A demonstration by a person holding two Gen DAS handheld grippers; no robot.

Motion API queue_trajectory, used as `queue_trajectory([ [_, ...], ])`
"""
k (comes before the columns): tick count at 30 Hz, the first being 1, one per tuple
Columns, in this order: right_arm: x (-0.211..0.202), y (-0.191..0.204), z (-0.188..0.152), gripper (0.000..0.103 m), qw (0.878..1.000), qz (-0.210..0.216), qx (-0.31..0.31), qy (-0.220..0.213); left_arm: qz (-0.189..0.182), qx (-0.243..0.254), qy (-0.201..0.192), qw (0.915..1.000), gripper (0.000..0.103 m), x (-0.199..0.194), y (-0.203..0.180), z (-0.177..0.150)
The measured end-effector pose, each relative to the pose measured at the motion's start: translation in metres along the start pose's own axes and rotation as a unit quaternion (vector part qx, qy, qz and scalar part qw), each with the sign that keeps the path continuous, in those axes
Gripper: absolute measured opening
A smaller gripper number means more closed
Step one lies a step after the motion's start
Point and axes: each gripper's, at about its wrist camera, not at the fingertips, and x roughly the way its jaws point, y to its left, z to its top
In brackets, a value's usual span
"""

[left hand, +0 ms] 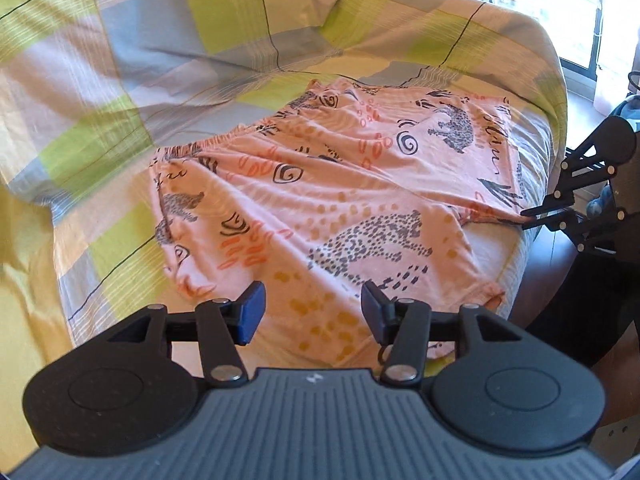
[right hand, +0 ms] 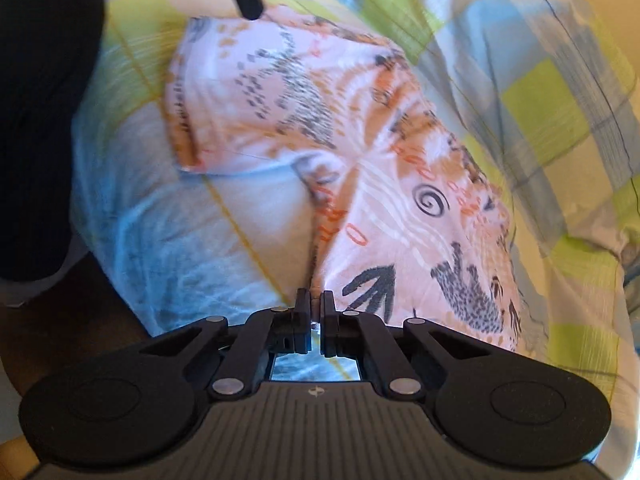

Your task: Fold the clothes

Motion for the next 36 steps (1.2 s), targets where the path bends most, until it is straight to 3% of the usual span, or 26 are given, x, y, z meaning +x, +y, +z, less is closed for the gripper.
queue_trajectory([
  [6, 0.001, -0.007, 0.005, 0.005, 0.999, -0.01, 0.03, 0.035, 0.014, -0.009, 0.021, 0.9996, 0.048, -0.006, 0.021, -0.018],
  [8, -0.007, -0.005, 0.01, 0.014, 0.999, -0.018, 0.034, 0.023, 0.022, 0.002, 0.03, 0.9993, 0.048, -0.007, 0.026, -0.027],
  [11, -0.018, -0.001, 0.021, 0.018, 0.999, -0.015, 0.043, 0.0, 0.013, 0.035, 0.037, 0.9986, 0.048, -0.009, 0.026, -0.038],
  [15, -0.022, 0.01, 0.04, 0.02, 0.998, 0.015, 0.059, -0.034, -0.03, 0.078, 0.029, 0.996, 0.049, -0.013, 0.007, -0.04],
  [17, -0.02, 0.017, 0.048, 0.032, 0.997, 0.023, 0.057, -0.046, -0.042, 0.098, 0.024, 0.994, 0.052, -0.013, -0.005, -0.039],
  [24, 0.0, 0.049, 0.076, 0.037, 0.997, 0.05, -0.011, -0.065, -0.056, 0.088, 0.013, 0.9944, 0.065, 0.0, -0.015, -0.03],
  [27, 0.01, 0.063, 0.077, 0.041, 0.995, 0.03, -0.061, -0.068, -0.056, 0.099, 0.014, 0.9934, 0.067, 0.0, -0.02, -0.029],
  [30, 0.01, 0.063, 0.075, 0.035, 0.994, 0.021, -0.074, -0.075, -0.05, 0.111, 0.018, 0.9924, 0.068, 0.0, -0.025, -0.03],
  [31, 0.01, 0.06, 0.074, 0.024, 0.994, 0.022, -0.071, -0.075, -0.049, 0.113, 0.02, 0.9923, 0.068, 0.0, -0.027, -0.03],
  [32, 0.011, 0.057, 0.073, 0.001, 0.995, 0.021, -0.066, -0.072, -0.046, 0.113, 0.021, 0.9923, 0.069, 0.0, -0.029, -0.03],
  [34, 0.01, 0.049, 0.074, 0.0, 0.996, 0.027, -0.044, -0.074, -0.041, 0.116, 0.022, 0.9921, 0.073, 0.001, -0.033, -0.028],
  [36, 0.004, 0.037, 0.076, 0.0, 0.996, 0.037, -0.006, -0.086, -0.028, 0.121, 0.018, 0.9921, 0.084, 0.002, -0.041, -0.025],
])
